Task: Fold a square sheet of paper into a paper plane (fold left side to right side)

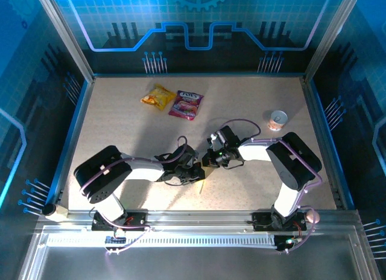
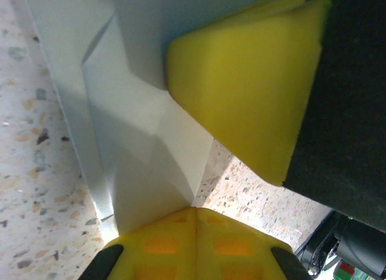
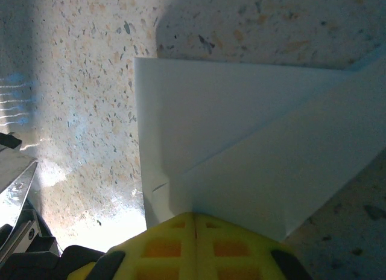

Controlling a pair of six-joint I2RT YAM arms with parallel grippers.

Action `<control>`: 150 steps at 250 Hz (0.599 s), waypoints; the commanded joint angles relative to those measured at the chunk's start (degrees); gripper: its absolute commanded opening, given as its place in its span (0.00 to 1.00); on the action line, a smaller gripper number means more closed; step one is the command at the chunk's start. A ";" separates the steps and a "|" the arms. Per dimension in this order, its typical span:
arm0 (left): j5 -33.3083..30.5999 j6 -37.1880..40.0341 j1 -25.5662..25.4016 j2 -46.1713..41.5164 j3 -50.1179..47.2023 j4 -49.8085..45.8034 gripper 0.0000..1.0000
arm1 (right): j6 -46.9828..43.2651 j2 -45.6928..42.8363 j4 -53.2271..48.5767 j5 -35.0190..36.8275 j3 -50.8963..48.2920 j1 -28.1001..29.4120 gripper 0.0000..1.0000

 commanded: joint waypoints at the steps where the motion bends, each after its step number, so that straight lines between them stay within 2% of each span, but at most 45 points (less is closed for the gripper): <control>1: 0.56 0.52 -0.58 1.46 -0.52 -1.41 0.00 | -0.16 3.32 -6.16 4.76 -0.63 0.52 0.00; 150: -1.15 -2.25 -6.55 -3.84 -5.90 -3.69 0.00 | -1.39 6.06 -9.81 6.14 1.46 0.48 0.00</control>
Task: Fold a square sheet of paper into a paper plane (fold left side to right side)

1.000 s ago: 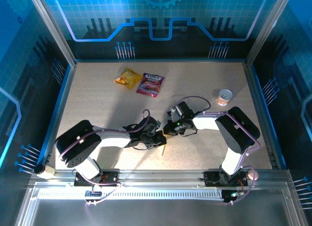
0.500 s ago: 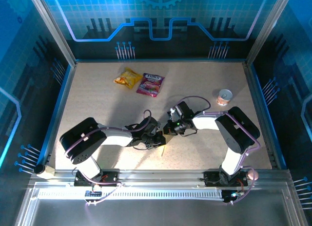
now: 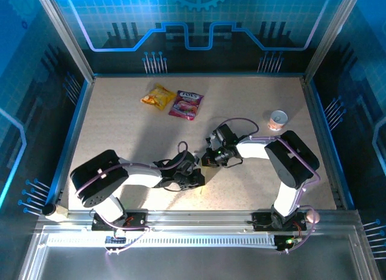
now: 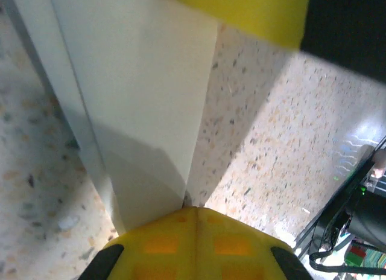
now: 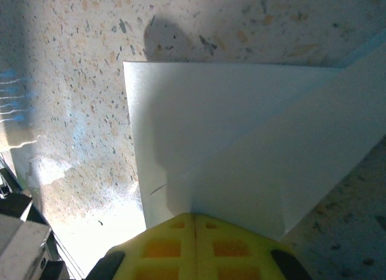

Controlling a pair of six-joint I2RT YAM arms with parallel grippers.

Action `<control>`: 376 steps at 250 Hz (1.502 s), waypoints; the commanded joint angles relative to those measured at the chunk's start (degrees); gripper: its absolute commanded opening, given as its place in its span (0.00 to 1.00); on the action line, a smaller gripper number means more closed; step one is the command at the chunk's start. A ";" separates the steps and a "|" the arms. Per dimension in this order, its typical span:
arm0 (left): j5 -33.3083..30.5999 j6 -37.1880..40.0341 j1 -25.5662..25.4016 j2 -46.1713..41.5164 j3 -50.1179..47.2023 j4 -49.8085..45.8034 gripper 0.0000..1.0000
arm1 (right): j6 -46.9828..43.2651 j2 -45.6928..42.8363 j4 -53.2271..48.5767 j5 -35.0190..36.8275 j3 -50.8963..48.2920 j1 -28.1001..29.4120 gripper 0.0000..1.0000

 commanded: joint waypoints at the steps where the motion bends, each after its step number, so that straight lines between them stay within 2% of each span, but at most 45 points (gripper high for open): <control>1: 0.25 -1.16 -2.04 -0.93 -1.73 -6.08 0.00 | -0.90 4.42 -5.79 6.66 -1.50 0.41 0.00; 214: -2.70 -6.45 -9.30 -2.23 -3.48 -5.14 0.00 | -0.46 6.14 -5.60 6.34 -1.47 0.39 0.00; 376: -4.25 -8.52 -10.86 -4.70 -5.16 -4.46 0.00 | -0.37 7.02 -5.79 6.06 -0.76 0.42 0.00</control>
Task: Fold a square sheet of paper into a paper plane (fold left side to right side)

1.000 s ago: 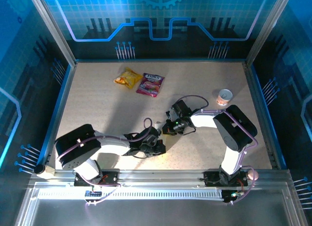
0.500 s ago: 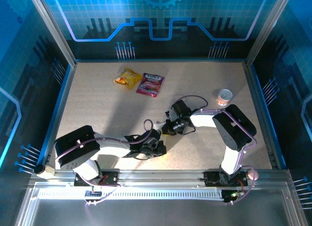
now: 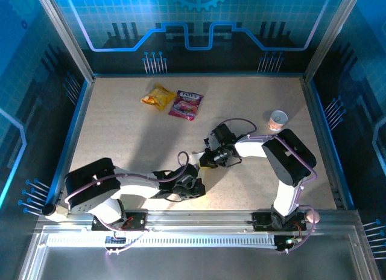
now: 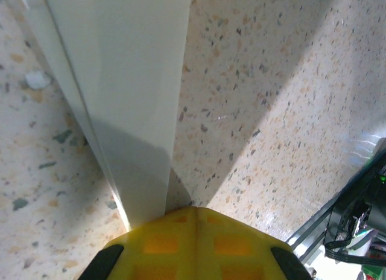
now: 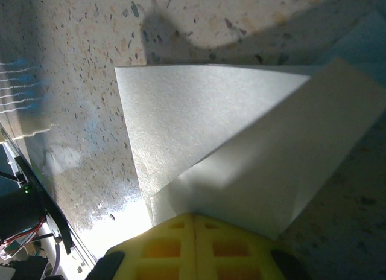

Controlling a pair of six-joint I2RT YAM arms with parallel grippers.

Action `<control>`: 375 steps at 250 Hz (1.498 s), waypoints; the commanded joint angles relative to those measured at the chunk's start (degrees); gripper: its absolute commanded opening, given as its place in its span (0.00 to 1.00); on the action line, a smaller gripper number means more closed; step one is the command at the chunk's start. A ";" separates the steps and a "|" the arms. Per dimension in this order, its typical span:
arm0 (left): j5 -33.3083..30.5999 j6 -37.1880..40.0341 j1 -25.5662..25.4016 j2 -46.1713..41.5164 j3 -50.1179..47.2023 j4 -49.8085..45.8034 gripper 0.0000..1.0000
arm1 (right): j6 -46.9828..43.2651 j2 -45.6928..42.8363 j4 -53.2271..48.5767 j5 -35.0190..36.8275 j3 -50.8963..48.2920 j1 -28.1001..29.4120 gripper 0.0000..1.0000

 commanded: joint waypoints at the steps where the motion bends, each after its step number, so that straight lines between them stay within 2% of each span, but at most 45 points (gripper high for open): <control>1: 4.62 -1.64 -1.70 -0.25 -1.63 -4.45 0.00 | -0.37 5.03 -5.47 9.69 -1.93 0.45 0.00; 77: 3.74 -1.39 -0.74 -3.16 -1.13 -4.33 0.00 | -0.37 4.85 -5.56 9.37 -1.75 0.59 0.00; 146: 4.41 1.74 5.22 -11.95 -1.48 -10.41 0.00 | -0.03 3.76 -5.47 9.20 -2.17 0.83 0.00; 184: 6.83 4.38 8.11 -9.96 -0.35 -10.74 0.00 | 0.11 3.31 -5.47 9.03 -2.14 1.00 0.00; 264: 6.71 5.48 8.09 -3.25 1.85 -8.92 0.00 | 0.32 3.36 -5.88 8.66 -1.09 2.21 0.00; 375: 6.10 6.32 7.90 -2.65 2.11 -9.80 0.00 | 0.50 3.39 -6.27 8.66 -0.47 2.50 0.00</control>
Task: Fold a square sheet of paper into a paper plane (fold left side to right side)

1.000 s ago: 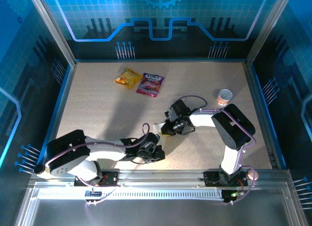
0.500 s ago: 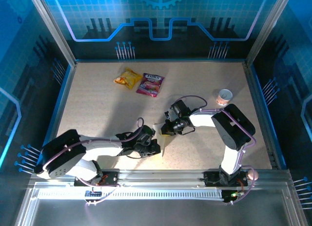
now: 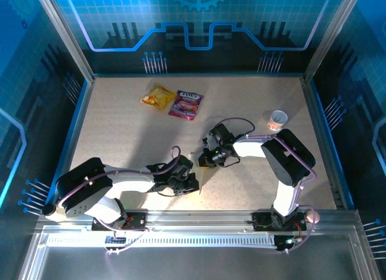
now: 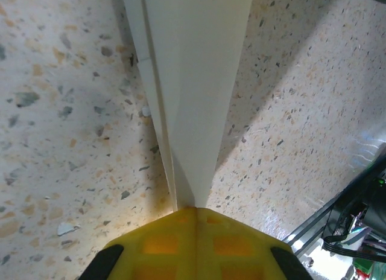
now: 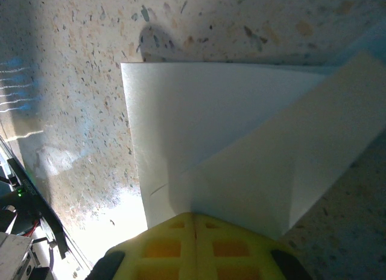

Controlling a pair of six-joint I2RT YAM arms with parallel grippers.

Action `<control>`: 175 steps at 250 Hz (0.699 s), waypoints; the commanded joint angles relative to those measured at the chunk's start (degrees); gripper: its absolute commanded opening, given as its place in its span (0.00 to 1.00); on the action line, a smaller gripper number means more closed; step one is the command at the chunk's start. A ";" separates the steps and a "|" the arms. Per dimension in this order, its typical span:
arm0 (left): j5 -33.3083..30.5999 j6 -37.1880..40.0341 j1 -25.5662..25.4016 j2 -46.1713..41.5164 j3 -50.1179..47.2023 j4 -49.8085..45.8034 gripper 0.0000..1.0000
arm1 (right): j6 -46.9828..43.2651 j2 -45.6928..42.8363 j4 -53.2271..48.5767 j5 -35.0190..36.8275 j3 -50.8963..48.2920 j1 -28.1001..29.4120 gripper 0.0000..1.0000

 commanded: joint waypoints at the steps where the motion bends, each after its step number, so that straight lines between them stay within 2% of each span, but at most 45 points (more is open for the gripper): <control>1: 0.13 1.95 0.05 1.06 1.58 -1.60 0.00 | 0.44 3.33 -5.64 7.03 -1.59 1.32 0.00; 37: -0.81 2.03 -0.39 3.19 1.60 -3.35 0.00 | 0.48 1.42 -5.01 5.56 -0.96 1.32 0.00; 72: -2.87 1.86 -1.03 4.47 3.22 -10.28 0.00 | 1.05 -2.82 -3.78 4.04 -0.96 1.05 0.00; 109: -4.23 1.14 -1.80 4.76 3.31 -12.99 0.00 | 1.05 -7.31 -4.02 4.11 -0.98 0.92 0.00; 175: -5.41 1.36 -2.09 4.71 3.58 -15.41 0.00 | 3.44 -11.05 -1.65 2.28 -6.24 3.01 0.00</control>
